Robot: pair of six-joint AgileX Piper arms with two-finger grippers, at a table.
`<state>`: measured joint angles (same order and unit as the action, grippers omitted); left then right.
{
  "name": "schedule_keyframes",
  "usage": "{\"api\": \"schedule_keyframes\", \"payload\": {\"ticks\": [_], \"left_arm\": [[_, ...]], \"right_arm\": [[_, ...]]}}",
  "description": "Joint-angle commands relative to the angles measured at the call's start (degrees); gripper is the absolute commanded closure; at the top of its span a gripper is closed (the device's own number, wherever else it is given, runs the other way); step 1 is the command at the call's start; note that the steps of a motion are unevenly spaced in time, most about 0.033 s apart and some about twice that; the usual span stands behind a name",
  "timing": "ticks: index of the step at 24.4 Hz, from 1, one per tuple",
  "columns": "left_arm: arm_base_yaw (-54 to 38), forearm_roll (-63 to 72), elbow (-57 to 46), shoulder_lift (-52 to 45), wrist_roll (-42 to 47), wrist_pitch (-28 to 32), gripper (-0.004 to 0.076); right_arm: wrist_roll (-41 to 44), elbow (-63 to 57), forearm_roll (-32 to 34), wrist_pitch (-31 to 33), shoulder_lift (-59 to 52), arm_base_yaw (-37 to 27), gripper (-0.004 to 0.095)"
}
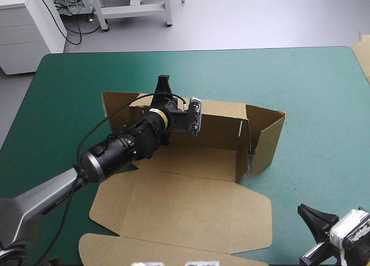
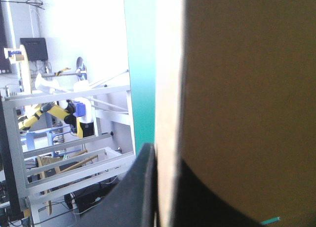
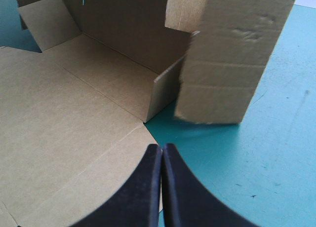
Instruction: Fold the box
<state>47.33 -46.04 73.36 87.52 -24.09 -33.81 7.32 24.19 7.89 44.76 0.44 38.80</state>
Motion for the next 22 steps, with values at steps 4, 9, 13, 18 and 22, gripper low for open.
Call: {"api": "schedule_keyframes", "payload": {"ticks": [4,9,13,18,22], "left_arm": [[3.8,1.7,-0.3,-2.2,0.3,0.5,0.0732],[3.7,5.8,-0.3,-2.3,1.0,0.4,0.0732],[3.7,5.9,-0.3,-2.3,1.8,5.4,0.0732],[3.6,7.6,-0.3,-2.3,1.8,6.4,0.0732],[3.0,8.7,-0.4,-2.3,2.1,4.5,0.0732]], "right_arm": [[-0.1,1.5,0.8,-4.4,1.1,0.0,0.0925],[0.0,1.5,0.9,-4.4,1.1,0.0,0.0925],[0.0,1.5,0.9,-4.4,1.1,0.0,0.0925],[0.0,1.5,0.9,-4.4,1.1,0.0,0.0925],[0.0,1.5,0.9,-4.4,1.1,0.0,0.0925]]}}
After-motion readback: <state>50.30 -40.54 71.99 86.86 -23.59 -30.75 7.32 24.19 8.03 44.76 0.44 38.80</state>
